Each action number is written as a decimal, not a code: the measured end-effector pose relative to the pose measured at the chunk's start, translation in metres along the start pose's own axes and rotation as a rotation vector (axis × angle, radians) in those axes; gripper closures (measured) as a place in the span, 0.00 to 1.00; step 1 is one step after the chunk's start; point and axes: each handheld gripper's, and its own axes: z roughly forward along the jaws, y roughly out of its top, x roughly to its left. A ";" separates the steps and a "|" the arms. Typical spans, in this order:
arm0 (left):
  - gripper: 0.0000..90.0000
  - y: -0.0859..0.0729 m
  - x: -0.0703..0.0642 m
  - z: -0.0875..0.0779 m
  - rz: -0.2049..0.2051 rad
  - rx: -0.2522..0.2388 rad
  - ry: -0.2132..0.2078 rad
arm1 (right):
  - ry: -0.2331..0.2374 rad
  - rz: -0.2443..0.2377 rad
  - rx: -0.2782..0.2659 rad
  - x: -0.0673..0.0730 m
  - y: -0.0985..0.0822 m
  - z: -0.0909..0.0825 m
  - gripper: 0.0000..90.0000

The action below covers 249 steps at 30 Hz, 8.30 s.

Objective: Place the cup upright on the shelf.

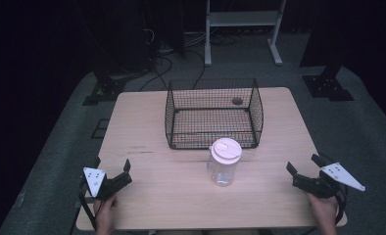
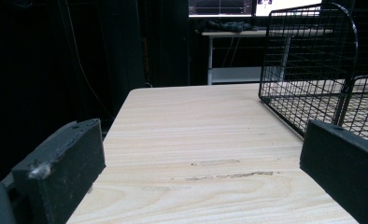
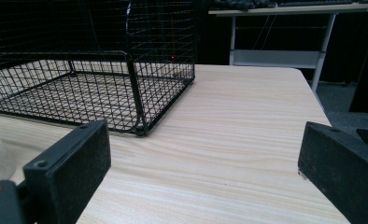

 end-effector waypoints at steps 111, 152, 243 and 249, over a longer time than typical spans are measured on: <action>0.00 0.000 -0.002 -0.001 0.017 -0.007 -0.008 | 0.442 -0.249 0.022 0.156 0.053 0.045 0.02; 0.00 0.000 -0.002 -0.001 0.016 -0.008 -0.009 | 0.460 -0.259 0.018 0.174 0.063 0.071 0.01; 0.00 0.000 -0.001 -0.001 0.010 -0.008 -0.011 | 0.368 -0.298 -0.067 0.176 0.220 0.122 0.05; 0.00 0.000 -0.001 -0.001 0.008 -0.010 -0.011 | 0.345 -0.292 -0.049 0.176 0.218 0.140 0.05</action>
